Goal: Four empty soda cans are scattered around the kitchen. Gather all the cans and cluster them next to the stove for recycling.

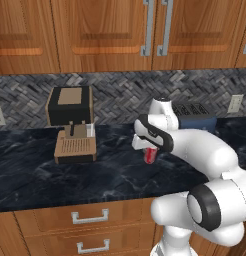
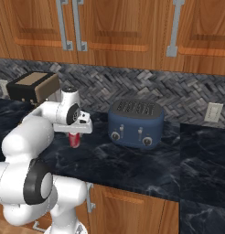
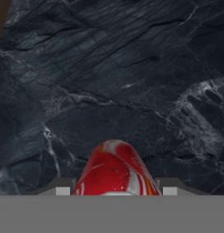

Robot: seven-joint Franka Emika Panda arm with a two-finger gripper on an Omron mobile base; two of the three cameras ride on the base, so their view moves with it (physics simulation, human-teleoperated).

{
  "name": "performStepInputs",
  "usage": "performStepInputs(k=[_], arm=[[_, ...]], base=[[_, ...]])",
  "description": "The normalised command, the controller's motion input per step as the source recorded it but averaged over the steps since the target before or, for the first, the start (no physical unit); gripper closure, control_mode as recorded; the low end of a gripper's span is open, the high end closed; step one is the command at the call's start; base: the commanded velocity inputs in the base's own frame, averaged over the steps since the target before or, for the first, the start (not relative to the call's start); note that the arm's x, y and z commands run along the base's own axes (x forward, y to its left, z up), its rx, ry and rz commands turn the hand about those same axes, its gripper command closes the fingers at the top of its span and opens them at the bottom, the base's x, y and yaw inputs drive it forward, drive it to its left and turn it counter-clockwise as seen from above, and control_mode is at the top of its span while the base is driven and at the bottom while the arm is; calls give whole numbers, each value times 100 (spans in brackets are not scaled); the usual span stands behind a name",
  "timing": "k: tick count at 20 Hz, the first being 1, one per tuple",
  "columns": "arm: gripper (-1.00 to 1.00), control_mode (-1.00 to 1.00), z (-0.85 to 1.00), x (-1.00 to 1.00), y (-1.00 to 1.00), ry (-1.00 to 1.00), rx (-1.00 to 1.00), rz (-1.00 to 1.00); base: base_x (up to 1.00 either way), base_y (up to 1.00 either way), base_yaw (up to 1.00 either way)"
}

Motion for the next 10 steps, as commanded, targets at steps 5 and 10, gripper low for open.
performStepInputs(k=[5, 10], arm=[[100, -100, 15, -17, 0, 0, 0, 0], [100, -100, 15, -7, 0, 0, -1, -1]], base=[[0, 0, 0], [0, 0, 0]])
